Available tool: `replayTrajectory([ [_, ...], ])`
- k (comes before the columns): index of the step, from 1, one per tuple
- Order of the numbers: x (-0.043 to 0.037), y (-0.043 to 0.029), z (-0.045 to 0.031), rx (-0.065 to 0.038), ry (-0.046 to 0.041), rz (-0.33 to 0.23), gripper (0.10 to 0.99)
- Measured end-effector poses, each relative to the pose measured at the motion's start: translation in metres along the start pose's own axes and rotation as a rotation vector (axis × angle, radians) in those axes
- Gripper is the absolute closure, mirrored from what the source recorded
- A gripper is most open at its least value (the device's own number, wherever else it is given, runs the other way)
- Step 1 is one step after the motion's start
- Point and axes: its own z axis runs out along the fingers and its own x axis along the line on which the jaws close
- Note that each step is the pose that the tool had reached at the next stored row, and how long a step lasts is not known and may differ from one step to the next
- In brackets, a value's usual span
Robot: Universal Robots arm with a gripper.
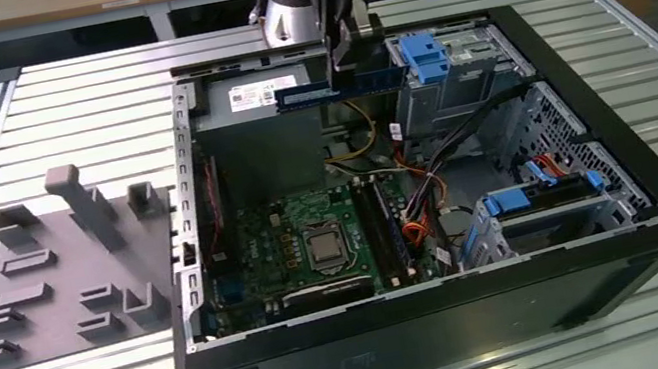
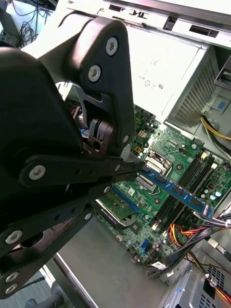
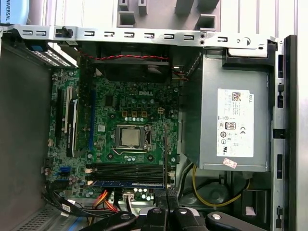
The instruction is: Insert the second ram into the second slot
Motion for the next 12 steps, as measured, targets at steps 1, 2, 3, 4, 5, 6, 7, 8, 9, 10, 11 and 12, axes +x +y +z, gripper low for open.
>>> replayTrajectory([
  [1,0.0002,0.0,0.0,0.0,0.0001,0.0,0.969],
  [2,0.0003,0.0,0.0,0.0,0.0,0.0,0.969],
  [3,0.0004,0.0,0.0,0.0,0.0,0.0,0.969],
  [4,0.0006,0.0,0.0,0.0,0.0,0.0,0.969],
  [5,0.0006,0.0,-0.0001,0.0,0.0001,0.0,0.969],
  [6,0.0007,0.0,0.0,0.0,0.0,0.0,0.969],
  [7,0.0008,0.0,0.0,0.0,0.0,0.0,0.969],
  [8,0.0022,0.0,0.0,0.0,0.0001,0.0,0.969],
  [9,0.0037,0.0001,-0.0001,0.0,0.0004,0.0,0.969],
  [10,0.0038,0.0001,-0.0001,0.0,0.0004,0.0,0.969],
  [11,0.004,0.0001,-0.0001,0.0,0.0005,0.0,0.969],
  [12,0.0042,0.0001,-0.0001,0.0,0.0005,0.0,0.969],
])
